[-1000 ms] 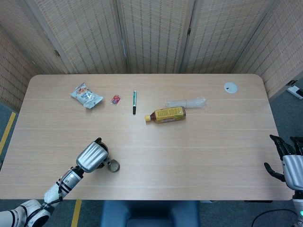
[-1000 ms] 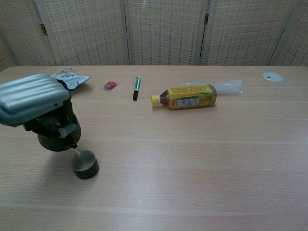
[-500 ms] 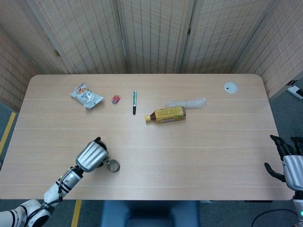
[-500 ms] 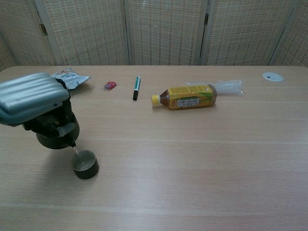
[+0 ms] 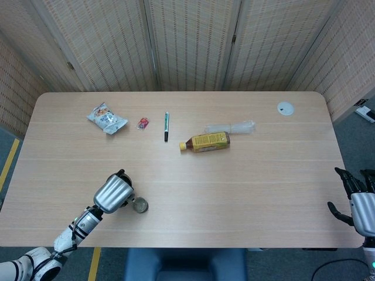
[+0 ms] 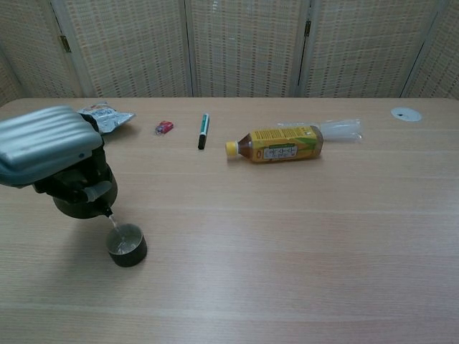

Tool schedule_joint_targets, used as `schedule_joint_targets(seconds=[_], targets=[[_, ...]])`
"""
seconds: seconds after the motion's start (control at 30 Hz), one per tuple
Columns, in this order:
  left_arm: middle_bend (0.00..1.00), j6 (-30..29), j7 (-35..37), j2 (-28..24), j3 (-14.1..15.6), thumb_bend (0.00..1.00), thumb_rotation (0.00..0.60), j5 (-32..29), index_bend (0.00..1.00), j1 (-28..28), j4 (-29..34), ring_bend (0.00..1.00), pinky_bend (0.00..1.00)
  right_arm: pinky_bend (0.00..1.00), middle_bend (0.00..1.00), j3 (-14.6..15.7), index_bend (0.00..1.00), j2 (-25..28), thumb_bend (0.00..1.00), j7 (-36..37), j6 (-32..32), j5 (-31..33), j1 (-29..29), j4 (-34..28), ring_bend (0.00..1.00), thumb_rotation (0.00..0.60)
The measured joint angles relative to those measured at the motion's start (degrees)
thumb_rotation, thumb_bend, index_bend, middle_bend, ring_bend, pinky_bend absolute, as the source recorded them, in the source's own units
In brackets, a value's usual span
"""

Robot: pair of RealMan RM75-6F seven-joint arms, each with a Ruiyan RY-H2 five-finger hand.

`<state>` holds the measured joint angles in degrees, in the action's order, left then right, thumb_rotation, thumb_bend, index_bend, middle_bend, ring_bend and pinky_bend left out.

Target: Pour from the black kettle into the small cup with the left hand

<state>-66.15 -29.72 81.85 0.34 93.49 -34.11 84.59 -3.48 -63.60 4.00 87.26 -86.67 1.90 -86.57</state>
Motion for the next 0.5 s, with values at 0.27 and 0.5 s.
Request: schedule_joint_targets(seconds=[0.27,0.5], targets=[[1.00,-0.3,-1.0,0.2,-0.2,0.53,0.539,0.4,1.00,0.1,-0.3,0.94,0.41,0.07,0.19,0.0,0.09,0.0,0.31,0.2,0.1,-0.1,-0.1,0.2,0.27,0.600],[1.00,-0.3,-1.3,0.4,-0.3,0.53,0.540,0.3,1.00,0.2,-0.4,0.94,0.41,0.07,0.19,0.0,0.09,0.0,0.31,0.4,0.2,-0.1,-0.2,0.3,0.27,0.600]])
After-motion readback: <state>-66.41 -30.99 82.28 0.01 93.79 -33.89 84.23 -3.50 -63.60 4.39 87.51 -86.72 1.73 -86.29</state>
